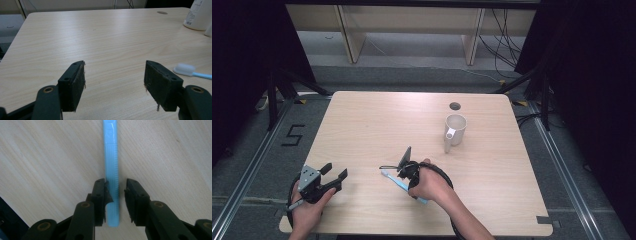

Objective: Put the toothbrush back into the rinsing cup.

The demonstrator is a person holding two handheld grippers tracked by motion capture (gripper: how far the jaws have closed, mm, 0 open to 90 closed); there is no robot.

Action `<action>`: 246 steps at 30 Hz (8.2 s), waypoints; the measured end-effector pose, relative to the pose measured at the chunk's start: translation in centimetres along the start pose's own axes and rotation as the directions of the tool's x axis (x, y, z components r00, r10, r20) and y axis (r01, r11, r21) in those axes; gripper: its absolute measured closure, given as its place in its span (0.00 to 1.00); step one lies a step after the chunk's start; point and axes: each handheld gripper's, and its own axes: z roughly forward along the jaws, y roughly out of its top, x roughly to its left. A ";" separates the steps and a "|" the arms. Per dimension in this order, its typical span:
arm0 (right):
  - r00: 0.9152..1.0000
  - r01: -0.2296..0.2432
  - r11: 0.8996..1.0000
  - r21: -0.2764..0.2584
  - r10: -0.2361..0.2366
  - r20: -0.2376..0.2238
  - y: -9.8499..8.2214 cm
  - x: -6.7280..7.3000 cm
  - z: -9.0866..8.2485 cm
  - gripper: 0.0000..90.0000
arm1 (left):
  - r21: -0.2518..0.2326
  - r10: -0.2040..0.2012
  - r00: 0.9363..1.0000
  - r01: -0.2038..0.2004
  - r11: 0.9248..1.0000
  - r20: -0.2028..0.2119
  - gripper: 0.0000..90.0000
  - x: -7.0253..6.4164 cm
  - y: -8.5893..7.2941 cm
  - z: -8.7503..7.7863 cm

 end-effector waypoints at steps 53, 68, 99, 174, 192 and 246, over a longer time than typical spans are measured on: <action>1.000 -0.011 1.000 0.006 0.011 0.011 1.0 0.1 0.1 0.88 | -0.005 -0.001 1.000 0.001 1.000 0.003 0.36 0.0 0.0 0.0; 1.000 -0.008 0.997 -0.072 0.008 0.000 0.4 -0.1 -1.1 0.88 | 0.006 0.001 1.000 -0.001 1.000 -0.002 0.36 0.0 0.0 -0.1; 1.000 -0.027 0.965 -0.259 0.027 -0.002 -1.3 -1.6 -2.8 0.88 | -0.002 0.001 1.000 -0.001 1.000 0.000 0.36 0.0 0.0 0.0; 0.993 -0.067 0.708 -0.703 0.114 0.020 -3.3 -2.9 -5.1 0.88 | 0.002 0.000 1.000 0.000 1.000 -0.002 0.36 0.0 0.0 -0.1; 0.991 -0.042 0.641 -0.766 0.124 0.049 -3.7 -3.4 -5.5 0.88 | 0.004 0.000 1.000 0.000 1.000 -0.003 0.36 0.0 0.0 -0.1; 0.977 -0.037 0.354 -0.935 0.211 0.041 -6.3 -4.2 -6.9 0.88 | 0.005 0.000 1.000 0.000 1.000 -0.004 0.36 0.0 0.0 -0.1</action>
